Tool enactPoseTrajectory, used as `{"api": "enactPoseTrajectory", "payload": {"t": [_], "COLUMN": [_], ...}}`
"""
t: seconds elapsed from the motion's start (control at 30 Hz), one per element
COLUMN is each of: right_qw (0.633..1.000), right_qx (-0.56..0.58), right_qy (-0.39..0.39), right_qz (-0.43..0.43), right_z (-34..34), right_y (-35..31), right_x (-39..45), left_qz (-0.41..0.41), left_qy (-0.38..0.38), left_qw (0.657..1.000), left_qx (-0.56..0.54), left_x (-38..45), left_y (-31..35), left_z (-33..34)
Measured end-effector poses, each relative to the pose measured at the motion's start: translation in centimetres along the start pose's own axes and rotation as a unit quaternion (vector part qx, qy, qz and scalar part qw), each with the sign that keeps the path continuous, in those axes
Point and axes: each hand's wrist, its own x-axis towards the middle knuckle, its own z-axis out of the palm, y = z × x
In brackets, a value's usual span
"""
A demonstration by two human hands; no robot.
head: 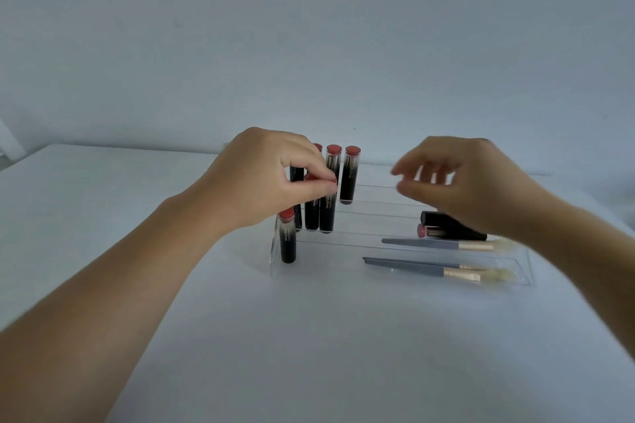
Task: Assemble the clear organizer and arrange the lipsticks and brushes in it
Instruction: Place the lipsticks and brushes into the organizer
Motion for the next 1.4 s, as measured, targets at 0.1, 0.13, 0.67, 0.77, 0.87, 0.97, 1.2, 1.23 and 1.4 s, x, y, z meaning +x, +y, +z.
{"api": "enactPoseTrajectory", "payload": {"t": [0.1, 0.13, 0.67, 0.77, 0.87, 0.97, 1.2, 1.23, 1.4], "right_qw": [0.985, 0.975, 0.923, 0.935, 0.976, 0.997, 0.989, 0.986, 0.953], "right_qx": [-0.077, -0.102, -0.290, -0.275, -0.173, -0.035, 0.108, 0.128, 0.254], "right_qy": [-0.149, -0.191, -0.251, -0.219, -0.130, -0.060, -0.061, -0.059, -0.043], "right_qz": [0.050, 0.054, -0.034, -0.042, -0.038, -0.014, 0.078, 0.085, 0.162], "right_z": [-2.6, -2.9, -2.6, -3.1, -3.5, -2.9, -0.6, -0.5, -1.0], "right_y": [2.0, 2.4, 1.2, 1.0, 0.4, -0.8, -0.7, -0.6, 0.4], "right_x": [-0.5, -0.7, -1.0, -0.7, -0.5, -0.3, 0.4, 0.4, 0.5], "left_qz": [-0.001, -0.002, 0.029, 0.031, 0.017, 0.004, -0.002, -0.004, 0.013], "left_qy": [0.002, 0.003, 0.018, 0.020, 0.004, -0.003, 0.003, 0.003, 0.011], "left_qw": [1.000, 1.000, 0.999, 0.999, 1.000, 1.000, 1.000, 0.999, 0.999], "left_qx": [0.000, -0.001, 0.010, 0.002, -0.021, -0.027, -0.031, -0.039, -0.029], "left_x": [0.0, 0.0, -0.2, -0.2, -0.2, -0.4, -0.1, -0.1, -0.1], "left_y": [0.0, -0.1, -0.4, -0.4, -0.6, -0.5, -0.2, -0.2, -0.4], "left_z": [0.0, 0.0, 0.4, 0.5, 0.7, 0.6, 0.7, 0.7, 0.8]}}
